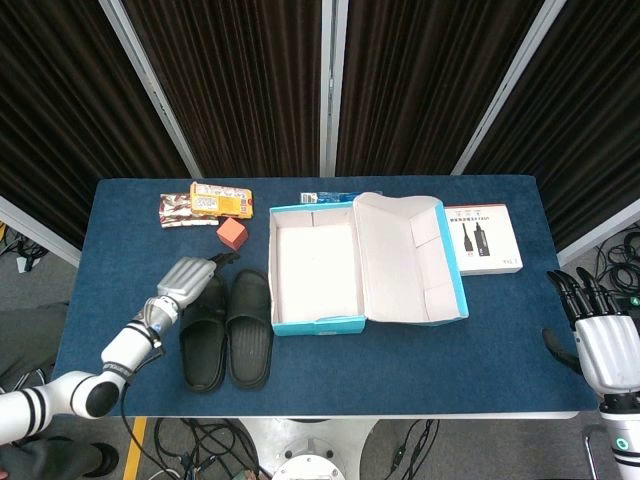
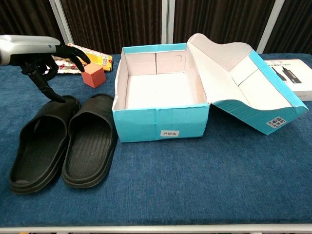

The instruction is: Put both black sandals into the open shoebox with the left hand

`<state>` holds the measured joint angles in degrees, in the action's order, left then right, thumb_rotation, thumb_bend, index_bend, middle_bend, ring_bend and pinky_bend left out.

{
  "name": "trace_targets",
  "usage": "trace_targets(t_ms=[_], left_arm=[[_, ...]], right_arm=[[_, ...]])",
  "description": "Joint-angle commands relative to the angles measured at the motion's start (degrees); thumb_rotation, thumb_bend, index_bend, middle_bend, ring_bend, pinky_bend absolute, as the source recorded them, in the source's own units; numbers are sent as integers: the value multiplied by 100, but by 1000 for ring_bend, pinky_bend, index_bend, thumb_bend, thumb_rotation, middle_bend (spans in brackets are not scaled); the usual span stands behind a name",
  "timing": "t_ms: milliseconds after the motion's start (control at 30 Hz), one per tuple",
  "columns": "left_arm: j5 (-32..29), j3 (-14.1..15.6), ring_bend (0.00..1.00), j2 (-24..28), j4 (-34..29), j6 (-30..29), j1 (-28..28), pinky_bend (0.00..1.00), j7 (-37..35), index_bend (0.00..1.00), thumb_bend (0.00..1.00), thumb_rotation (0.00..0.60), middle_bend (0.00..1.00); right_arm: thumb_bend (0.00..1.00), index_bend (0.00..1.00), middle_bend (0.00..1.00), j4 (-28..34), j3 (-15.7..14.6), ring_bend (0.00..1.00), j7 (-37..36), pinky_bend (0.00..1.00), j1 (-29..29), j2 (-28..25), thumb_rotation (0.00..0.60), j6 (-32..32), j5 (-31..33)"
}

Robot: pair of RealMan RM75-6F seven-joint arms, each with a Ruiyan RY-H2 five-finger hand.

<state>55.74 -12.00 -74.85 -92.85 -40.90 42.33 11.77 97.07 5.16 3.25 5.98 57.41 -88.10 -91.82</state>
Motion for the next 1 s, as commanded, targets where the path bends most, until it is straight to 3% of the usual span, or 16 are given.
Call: trace_targets(t_ms=[33,400,700,1000], left_arm=[[-543,111,732,-218,141,117,338,904,393,118,89,600,161],[-1538,454,732,-398,153,33,804,904,846,99,90,600,135],[-2083,750,731,-711,412,-360,1078,903,1302,90,90,546,116],[-2748,911,732,-847,580,-191,1359,897,1546,96,90,573,130]], right_arm=[[226,76,123,-41,-24,41,-64,187,-23,7,600,-31,-11],[228,76,114,-156,-40,42,-130,187,-42,65,600,-57,23],[230,75,100,-211,-61,42,-183,187,-59,96,600,-61,43],[230,76,96,-269,-67,44,-238,187,-53,140,600,-28,83]])
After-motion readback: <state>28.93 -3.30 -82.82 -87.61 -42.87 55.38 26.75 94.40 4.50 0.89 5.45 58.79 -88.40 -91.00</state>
